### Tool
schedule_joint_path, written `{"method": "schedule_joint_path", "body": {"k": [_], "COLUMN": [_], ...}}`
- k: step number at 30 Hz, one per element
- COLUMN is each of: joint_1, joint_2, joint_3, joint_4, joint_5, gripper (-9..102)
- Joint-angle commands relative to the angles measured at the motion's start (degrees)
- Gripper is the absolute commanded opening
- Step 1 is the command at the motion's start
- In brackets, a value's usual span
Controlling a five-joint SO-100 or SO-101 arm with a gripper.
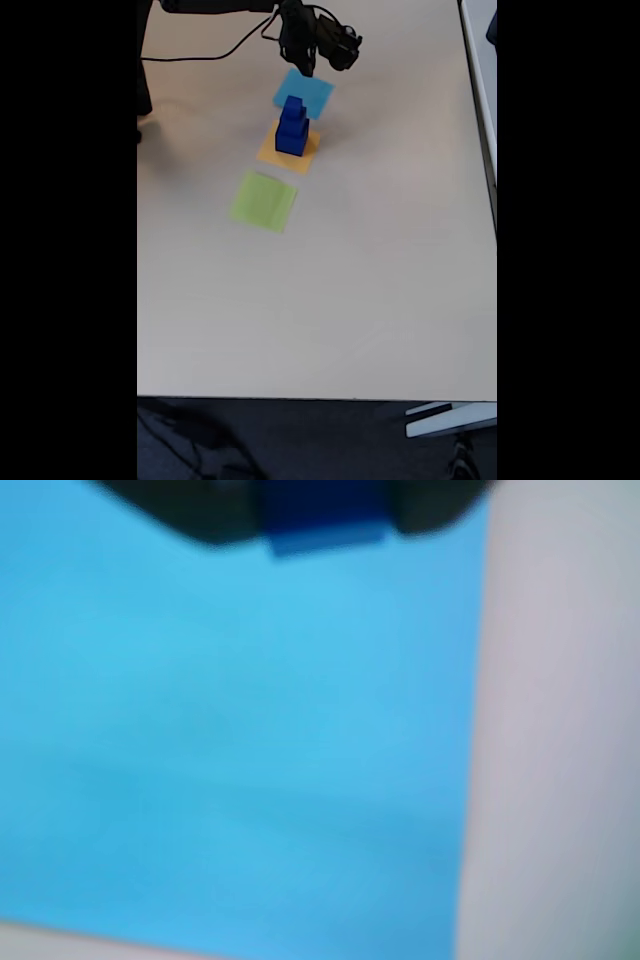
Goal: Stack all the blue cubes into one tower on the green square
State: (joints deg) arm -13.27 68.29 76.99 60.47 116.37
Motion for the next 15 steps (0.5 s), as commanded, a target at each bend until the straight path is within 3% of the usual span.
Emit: {"method": "schedule_joint_path", "body": {"k": [1, 15], "joint_1": [-0.6, 1.1], "joint_2": [0.5, 4.0], "joint_3": [-2.0, 9.0], "joint_4": [-2.3, -10.4], "joint_5": [0.3, -1.8], "gripper": [0, 0]}}
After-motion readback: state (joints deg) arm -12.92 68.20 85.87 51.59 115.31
